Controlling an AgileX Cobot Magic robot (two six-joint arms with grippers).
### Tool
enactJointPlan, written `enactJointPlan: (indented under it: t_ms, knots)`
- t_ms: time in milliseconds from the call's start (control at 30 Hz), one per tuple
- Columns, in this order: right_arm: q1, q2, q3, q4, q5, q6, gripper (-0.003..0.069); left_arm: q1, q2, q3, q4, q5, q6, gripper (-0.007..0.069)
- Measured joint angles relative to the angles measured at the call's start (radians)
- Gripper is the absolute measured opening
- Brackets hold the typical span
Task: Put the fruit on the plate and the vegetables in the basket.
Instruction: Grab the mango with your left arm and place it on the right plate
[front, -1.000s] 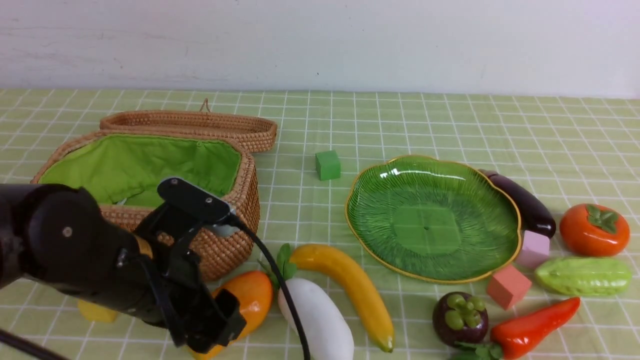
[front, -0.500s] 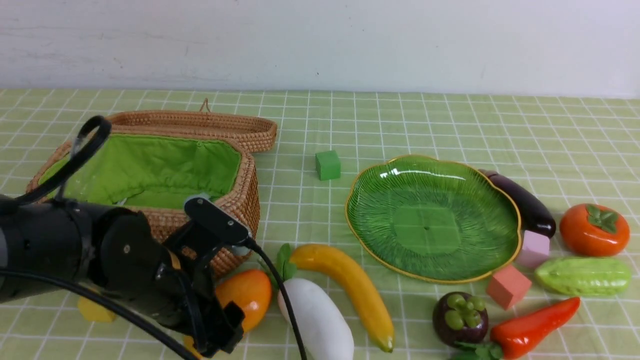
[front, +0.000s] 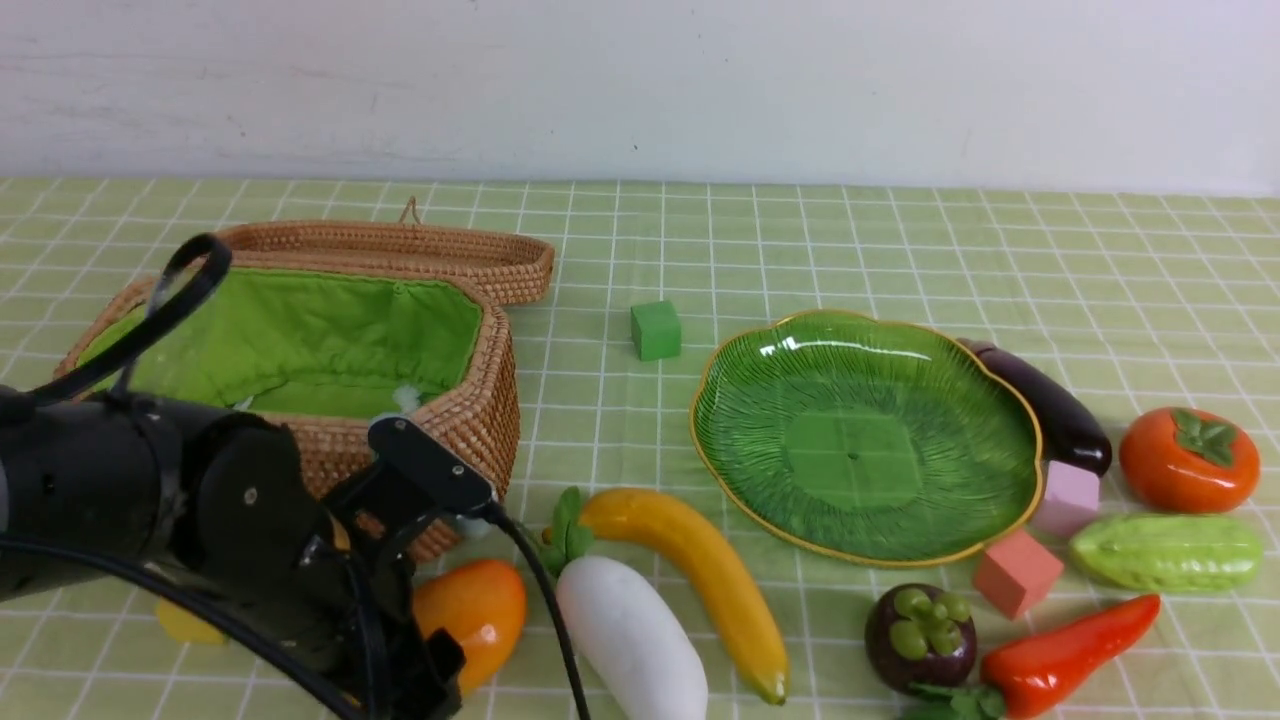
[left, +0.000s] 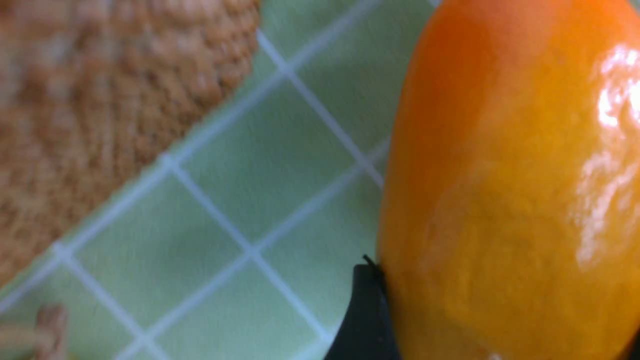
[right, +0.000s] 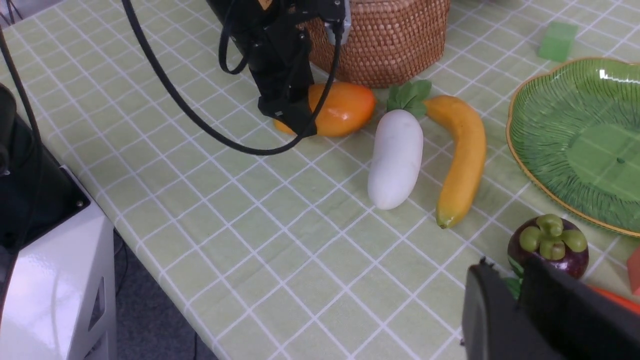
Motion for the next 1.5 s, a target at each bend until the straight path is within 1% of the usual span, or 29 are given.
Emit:
enactJointPlan:
  t_ms: [133, 233, 300, 333, 400, 500, 567, 667, 700, 733, 800, 900, 933, 967, 1000, 1033, 1067, 1200, 1300, 1433, 1467, 1500]
  knots:
    - [0.000, 0.000, 0.000, 0.000, 0.000, 0.000, 0.0107, 0.000, -0.092, 0.000, -0.013, 0.070, 0.000, 0.0554]
    - [0.000, 0.000, 0.000, 0.000, 0.000, 0.000, 0.0107, -0.014, -0.216, 0.000, -0.078, 0.149, -0.003, 0.0554]
    - [0.000, 0.000, 0.000, 0.000, 0.000, 0.000, 0.0107, -0.040, -0.260, -0.001, -0.104, 0.172, -0.003, 0.0554]
    - [0.000, 0.000, 0.000, -0.002, 0.000, 0.011, 0.0107, -0.080, -0.314, -0.010, -0.131, 0.191, -0.004, 0.0554]
    - [0.000, 0.000, 0.000, -0.016, -0.004, 0.043, 0.0107, -0.143, -0.350, -0.052, -0.146, 0.197, -0.023, 0.0554]
    - [0.000, 0.000, 0.000, -0.073, -0.008, 0.120, 0.0107, -0.222, -0.334, -0.166, -0.151, 0.168, -0.118, 0.0554]
    - [0.000, 0.000, 0.000, -0.123, -0.006, 0.189, 0.0107, -0.252, -0.255, -0.291, -0.140, 0.161, -0.169, 0.0554]
    - [0.000, 0.000, 0.000, -0.179, 0.016, 0.261, 0.0107, -0.276, -0.087, -0.472, -0.128, 0.167, -0.196, 0.0554]
    - [0.000, 0.000, 0.000, -0.179, 0.016, 0.264, 0.0107, -0.279, -0.059, -0.486, -0.127, 0.166, -0.196, 0.0554]
    - [0.000, 0.000, 0.000, -0.197, 0.028, 0.290, 0.0107, -0.285, 0.060, -0.611, -0.125, 0.174, -0.199, 0.0554]
    - [0.000, 0.000, 0.000, -0.204, 0.043, 0.300, 0.0107, -0.289, 0.183, -0.728, -0.124, 0.184, -0.201, 0.0554]
    - [0.000, 0.000, 0.000, -0.207, 0.066, 0.309, 0.0107, -0.289, 0.427, -0.978, -0.108, 0.239, -0.206, 0.0554]
    - [0.000, 0.000, 0.000, -0.207, 0.067, 0.309, 0.0107, -0.289, 0.427, -0.978, -0.106, 0.244, -0.206, 0.0554]
    - [0.000, 0.000, 0.000, -0.208, 0.079, 0.311, 0.0107, -0.289, 0.569, -1.139, -0.085, 0.299, -0.211, 0.0554]
    - [0.000, 0.000, 0.000, -0.209, 0.086, 0.311, 0.0107, -0.289, 0.622, -1.203, -0.077, 0.336, -0.216, 0.0554]
    - [0.000, 0.000, 0.000, -0.209, 0.086, 0.311, 0.0107, -0.289, 0.635, -1.220, -0.072, 0.344, -0.219, 0.0554]
    - [0.000, 0.000, 0.000, -0.211, 0.093, 0.311, 0.0107, -0.289, 0.720, -1.332, -0.051, 0.396, -0.233, 0.0554]
    - [0.000, 0.000, 0.000, -0.214, 0.097, 0.311, 0.0108, -0.290, 0.908, -1.634, 0.060, 0.566, -0.318, 0.0554]
    - [0.000, 0.000, 0.000, -0.217, 0.098, 0.311, 0.0111, -0.290, 0.938, -1.697, 0.090, 0.587, -0.365, 0.0554]
    - [0.000, 0.000, 0.000, -0.225, 0.098, 0.311, 0.0116, -0.290, 0.938, -1.708, 0.076, 0.571, -0.380, 0.0554]
    - [0.000, 0.000, 0.000, -0.225, 0.098, 0.311, 0.0116, -0.290, 0.938, -1.708, 0.071, 0.571, -0.381, 0.0559]
    - [0.000, 0.000, 0.000, -0.225, 0.098, 0.311, 0.0116, -0.290, 0.938, -1.704, 0.068, 0.571, -0.382, 0.0582]
